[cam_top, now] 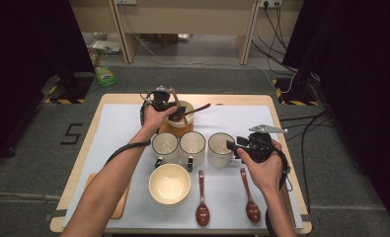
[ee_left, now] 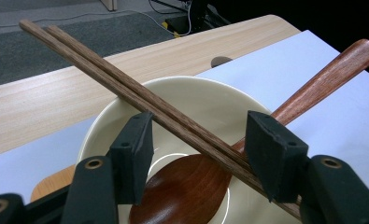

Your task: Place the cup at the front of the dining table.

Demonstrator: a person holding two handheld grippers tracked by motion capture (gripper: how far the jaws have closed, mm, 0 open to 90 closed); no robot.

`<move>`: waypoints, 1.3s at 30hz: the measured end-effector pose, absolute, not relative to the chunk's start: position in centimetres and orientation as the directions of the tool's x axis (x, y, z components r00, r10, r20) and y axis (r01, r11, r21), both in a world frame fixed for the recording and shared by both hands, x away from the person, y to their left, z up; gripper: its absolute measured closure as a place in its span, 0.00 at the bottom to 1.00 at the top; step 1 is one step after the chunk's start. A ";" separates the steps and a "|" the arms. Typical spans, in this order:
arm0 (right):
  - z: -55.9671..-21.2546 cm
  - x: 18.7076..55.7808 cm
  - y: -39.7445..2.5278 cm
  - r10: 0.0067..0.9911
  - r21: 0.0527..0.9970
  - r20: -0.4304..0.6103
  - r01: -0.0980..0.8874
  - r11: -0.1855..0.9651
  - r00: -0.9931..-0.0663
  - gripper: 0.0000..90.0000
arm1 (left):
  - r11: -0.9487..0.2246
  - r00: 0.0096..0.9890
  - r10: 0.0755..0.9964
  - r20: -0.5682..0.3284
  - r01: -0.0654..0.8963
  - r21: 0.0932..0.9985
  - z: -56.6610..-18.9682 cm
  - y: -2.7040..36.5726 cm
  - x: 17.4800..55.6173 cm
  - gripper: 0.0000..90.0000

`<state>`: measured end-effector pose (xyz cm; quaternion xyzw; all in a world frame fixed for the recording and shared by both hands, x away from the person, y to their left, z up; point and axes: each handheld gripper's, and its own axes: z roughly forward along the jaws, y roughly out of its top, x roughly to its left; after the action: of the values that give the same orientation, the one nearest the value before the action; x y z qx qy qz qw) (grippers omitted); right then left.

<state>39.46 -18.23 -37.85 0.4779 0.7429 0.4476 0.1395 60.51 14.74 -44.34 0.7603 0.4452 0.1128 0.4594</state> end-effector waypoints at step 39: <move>-38.1 39.5 -18.1 0.832 0.793 0.225 0.592 0.146 -0.507 0.56 | -0.215 0.584 0.785 -0.208 0.571 0.792 -44.0 14.6 60.6 0.55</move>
<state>39.50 -18.07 -38.06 0.4779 0.7450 0.4454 0.1350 60.64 14.59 -43.96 0.7702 0.4402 0.1197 0.4458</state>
